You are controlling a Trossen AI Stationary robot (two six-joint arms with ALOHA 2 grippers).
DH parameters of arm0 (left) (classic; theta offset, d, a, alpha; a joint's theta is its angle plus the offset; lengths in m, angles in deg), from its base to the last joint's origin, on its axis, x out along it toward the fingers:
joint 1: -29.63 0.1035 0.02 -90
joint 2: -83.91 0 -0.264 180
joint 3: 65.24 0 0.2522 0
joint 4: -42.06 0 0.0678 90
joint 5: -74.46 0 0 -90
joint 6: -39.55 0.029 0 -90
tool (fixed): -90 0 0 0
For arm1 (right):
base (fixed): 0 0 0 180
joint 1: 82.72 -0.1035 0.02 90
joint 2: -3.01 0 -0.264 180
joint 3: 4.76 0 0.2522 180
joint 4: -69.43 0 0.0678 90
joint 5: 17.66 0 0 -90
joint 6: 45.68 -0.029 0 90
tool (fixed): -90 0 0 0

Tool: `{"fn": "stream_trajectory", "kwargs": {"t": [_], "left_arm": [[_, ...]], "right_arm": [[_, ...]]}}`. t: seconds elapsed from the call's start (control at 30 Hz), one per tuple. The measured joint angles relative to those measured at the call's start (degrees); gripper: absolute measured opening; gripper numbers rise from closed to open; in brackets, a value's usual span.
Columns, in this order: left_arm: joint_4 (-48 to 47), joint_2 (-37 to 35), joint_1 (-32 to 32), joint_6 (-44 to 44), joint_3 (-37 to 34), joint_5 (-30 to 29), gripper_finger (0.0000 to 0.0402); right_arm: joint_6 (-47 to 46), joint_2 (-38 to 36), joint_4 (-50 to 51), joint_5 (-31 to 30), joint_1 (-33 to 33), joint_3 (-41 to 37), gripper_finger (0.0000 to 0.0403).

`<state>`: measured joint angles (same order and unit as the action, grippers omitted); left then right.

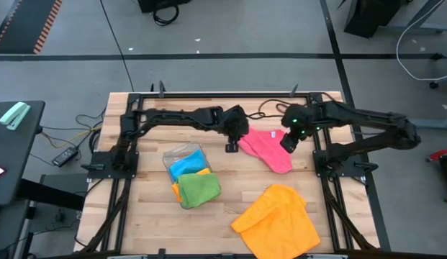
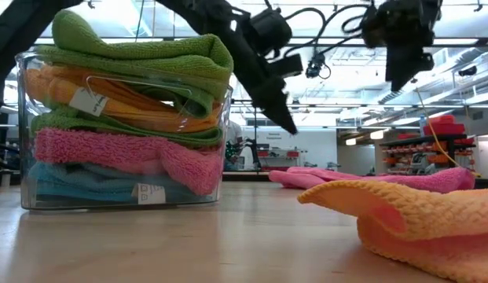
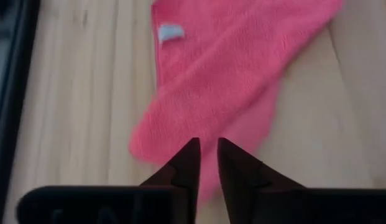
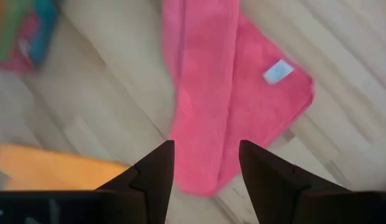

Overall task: Fold microfiber towels
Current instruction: Fold the pink towel

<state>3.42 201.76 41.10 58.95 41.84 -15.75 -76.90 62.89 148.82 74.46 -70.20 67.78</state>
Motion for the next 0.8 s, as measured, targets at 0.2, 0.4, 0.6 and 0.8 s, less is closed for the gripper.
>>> {"fn": "stream_trajectory", "kwargs": {"t": [0.2,0.4,0.6,0.8], "left_arm": [[7.7,4.4,-0.5,7.7,0.0,-1.3,0.0129],[9.0,8.2,-1.6,16.6,0.0,-4.9,0.0188],[9.2,10.6,-2.4,20.4,0.0,-10.4,0.02],[9.7,10.6,-2.3,18.8,0.0,-11.8,0.0183]], "right_arm": [[-6.2,-6.5,-2.1,-2.9,-1.0,0.0,0.0188],[-9.2,-8.9,-2.0,-6.6,-2.9,0.0,0.0188],[-9.5,-8.7,-2.1,-7.4,-3.3,0.0,0.0188],[-9.4,-8.0,-2.3,-7.6,-3.3,0.0,0.0188]]}}
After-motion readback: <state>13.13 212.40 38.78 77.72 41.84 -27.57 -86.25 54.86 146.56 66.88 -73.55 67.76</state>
